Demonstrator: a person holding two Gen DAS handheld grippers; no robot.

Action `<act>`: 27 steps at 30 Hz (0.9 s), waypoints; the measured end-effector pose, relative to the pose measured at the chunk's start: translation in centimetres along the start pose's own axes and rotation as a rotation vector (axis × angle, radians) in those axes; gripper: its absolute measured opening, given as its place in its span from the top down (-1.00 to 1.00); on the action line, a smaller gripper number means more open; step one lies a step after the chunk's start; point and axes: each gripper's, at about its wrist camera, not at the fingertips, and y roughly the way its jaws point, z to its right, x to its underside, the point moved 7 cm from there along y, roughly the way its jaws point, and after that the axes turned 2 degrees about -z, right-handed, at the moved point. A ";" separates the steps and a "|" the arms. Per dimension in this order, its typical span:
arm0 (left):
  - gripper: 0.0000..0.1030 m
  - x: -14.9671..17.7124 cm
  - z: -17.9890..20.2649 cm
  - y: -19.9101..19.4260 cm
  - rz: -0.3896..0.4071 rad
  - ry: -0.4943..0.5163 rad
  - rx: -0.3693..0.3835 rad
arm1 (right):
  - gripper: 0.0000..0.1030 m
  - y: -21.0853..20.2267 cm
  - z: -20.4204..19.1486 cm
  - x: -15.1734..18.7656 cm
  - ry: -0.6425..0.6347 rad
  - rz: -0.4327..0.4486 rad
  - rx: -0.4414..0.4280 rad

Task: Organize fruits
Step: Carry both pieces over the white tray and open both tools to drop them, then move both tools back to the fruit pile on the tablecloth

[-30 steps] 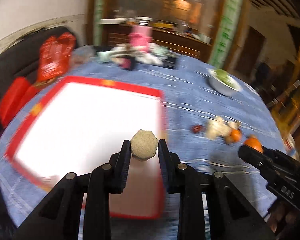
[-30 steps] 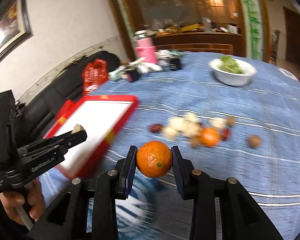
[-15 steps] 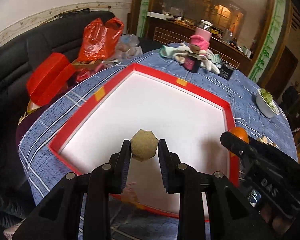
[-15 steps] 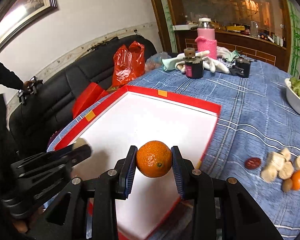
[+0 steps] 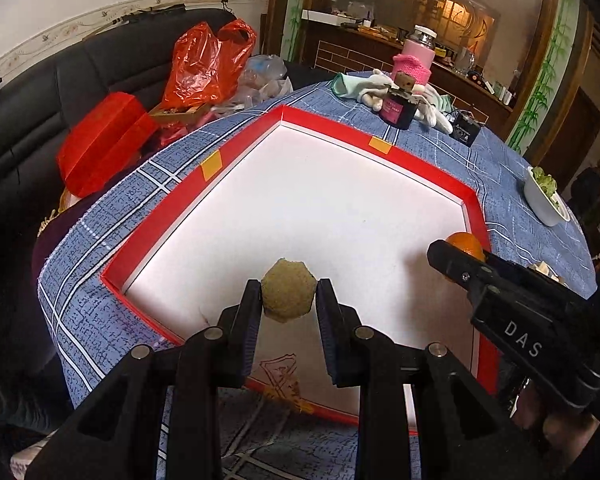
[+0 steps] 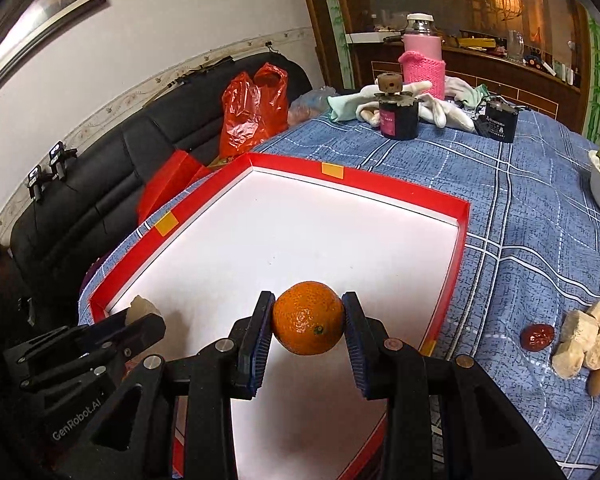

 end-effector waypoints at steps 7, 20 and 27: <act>0.48 0.5 0.2 0.2 -0.024 0.011 -0.044 | 0.31 0.8 0.0 0.3 -0.005 -0.034 0.005; -0.27 -0.5 1.4 -3.0 0.060 -0.026 -0.033 | -0.13 -5.5 1.1 -0.4 0.010 0.115 -0.024; -0.34 -1.2 10.8 -4.5 0.163 0.154 0.148 | -0.24 -11.3 10.3 4.0 0.155 0.191 0.101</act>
